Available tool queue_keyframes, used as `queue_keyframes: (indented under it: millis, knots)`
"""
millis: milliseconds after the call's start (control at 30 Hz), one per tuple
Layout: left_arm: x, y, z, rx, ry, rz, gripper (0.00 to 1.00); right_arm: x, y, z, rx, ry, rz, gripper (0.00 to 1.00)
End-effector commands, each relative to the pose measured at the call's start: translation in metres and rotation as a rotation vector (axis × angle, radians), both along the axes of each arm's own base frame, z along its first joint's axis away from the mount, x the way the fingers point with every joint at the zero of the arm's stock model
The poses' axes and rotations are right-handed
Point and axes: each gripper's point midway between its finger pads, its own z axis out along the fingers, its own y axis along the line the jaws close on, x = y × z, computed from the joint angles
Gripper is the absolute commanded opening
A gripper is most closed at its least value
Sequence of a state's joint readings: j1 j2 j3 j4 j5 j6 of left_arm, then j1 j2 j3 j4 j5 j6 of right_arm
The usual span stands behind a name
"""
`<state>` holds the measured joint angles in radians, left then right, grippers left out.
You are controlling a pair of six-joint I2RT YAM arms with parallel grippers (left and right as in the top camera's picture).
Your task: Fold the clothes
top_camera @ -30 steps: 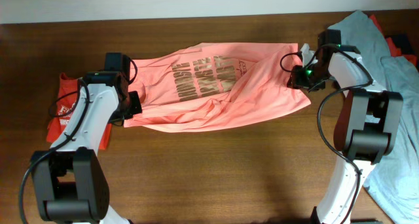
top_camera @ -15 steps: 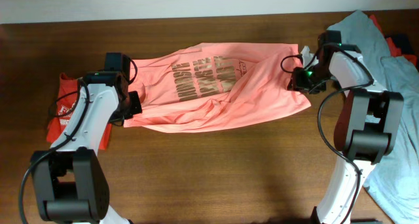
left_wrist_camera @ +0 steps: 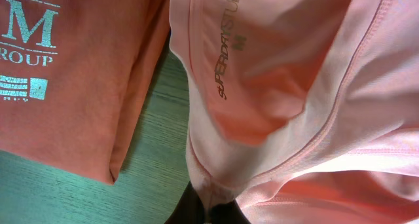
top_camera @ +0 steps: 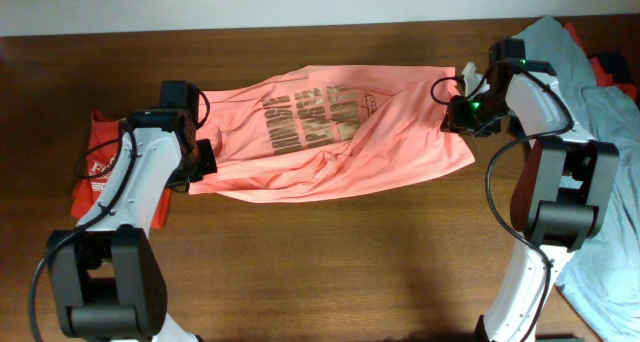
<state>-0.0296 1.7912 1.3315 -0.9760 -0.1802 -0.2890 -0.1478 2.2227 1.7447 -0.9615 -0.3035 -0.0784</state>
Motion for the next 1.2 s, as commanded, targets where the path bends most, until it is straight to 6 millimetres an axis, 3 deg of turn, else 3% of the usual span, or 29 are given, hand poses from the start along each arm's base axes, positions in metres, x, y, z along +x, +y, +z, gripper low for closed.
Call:
queue_keyframes:
  millis: [0,133,500,833,1167]
  knots:
    - [0.004,0.002,0.008,-0.003,-0.029,0.019,0.01,0.015,0.0,0.032,-0.005,-0.083,-0.003,0.41]
    - [0.004,0.002,0.008,-0.003,-0.029,0.019,0.01,0.022,0.0,0.04,-0.008,-0.109,-0.001,0.4]
    - [0.004,0.002,0.008,-0.003,-0.029,0.019,0.02,0.023,0.0,0.038,-0.009,-0.11,0.0,0.41]
    - [0.004,0.002,0.008,-0.003,-0.029,0.019,0.02,0.011,0.002,0.014,0.002,-0.044,0.0,0.4]
    - [0.004,0.002,0.008,-0.003,-0.029,0.019,0.02,0.008,0.003,0.012,0.003,-0.028,0.0,0.39]
